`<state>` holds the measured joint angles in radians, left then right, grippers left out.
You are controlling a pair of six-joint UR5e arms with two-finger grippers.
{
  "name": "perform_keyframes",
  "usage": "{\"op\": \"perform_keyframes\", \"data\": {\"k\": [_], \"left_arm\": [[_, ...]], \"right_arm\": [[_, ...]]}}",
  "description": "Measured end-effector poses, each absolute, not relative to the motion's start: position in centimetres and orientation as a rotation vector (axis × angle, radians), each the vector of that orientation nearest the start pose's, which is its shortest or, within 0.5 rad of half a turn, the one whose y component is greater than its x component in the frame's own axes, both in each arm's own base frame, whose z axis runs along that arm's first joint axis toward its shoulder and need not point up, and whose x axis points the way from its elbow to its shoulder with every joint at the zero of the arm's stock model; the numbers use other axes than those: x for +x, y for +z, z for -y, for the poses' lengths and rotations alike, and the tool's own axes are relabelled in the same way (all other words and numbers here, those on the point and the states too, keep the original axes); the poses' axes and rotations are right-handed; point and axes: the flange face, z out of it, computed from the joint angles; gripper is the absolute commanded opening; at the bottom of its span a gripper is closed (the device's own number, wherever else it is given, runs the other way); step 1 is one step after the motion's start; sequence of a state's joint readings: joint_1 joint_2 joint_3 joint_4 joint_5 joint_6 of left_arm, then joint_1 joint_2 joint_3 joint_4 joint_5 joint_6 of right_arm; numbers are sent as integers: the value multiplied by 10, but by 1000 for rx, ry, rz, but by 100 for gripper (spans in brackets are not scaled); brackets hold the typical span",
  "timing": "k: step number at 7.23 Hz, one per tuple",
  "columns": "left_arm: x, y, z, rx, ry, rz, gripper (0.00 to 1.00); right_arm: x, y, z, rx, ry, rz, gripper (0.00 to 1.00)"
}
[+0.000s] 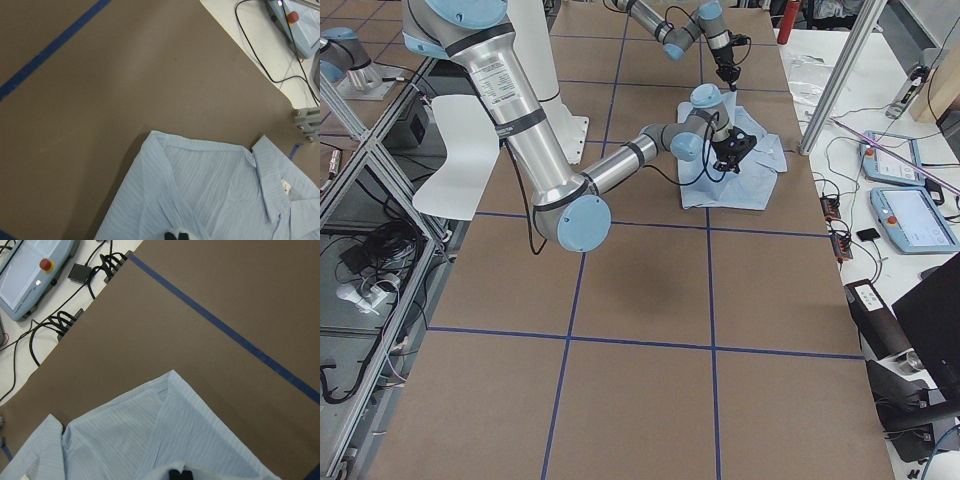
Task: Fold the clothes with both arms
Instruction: 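Lower the hem onto the shirt near the collar and open both grippers, then move the right gripper to the folded shirt's side edge and grasp it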
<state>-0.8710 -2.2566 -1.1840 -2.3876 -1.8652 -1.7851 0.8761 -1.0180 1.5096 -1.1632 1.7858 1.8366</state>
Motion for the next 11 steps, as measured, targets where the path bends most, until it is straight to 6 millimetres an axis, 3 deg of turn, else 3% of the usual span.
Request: {"op": "perform_keyframes", "data": {"k": [2, 5, 6, 7, 8, 9, 11], "left_arm": [[427, 340, 673, 132, -816, -1154, 0], [431, 350, 677, 157, -792, -1136, 0], [433, 352, 677, 159, -790, -1131, 0], [434, 354, 677, 161, -791, -1127, 20], [435, 356, 678, 165, -789, -1123, 42], [435, 358, 678, 175, -781, -1118, 57], [434, 359, 680, 204, -773, -1106, 59]], "right_arm": [[-382, 337, 643, 89, 969, 938, 0], [-401, 352, 672, 100, 983, 915, 0], [-404, 361, 676, 107, 989, 908, 17], [-406, 366, 677, 112, 990, 904, 38], [-409, 368, 677, 116, 990, 901, 41], [-411, 370, 677, 117, 990, 898, 42], [-411, 368, 677, 119, 989, 903, 45]]}}
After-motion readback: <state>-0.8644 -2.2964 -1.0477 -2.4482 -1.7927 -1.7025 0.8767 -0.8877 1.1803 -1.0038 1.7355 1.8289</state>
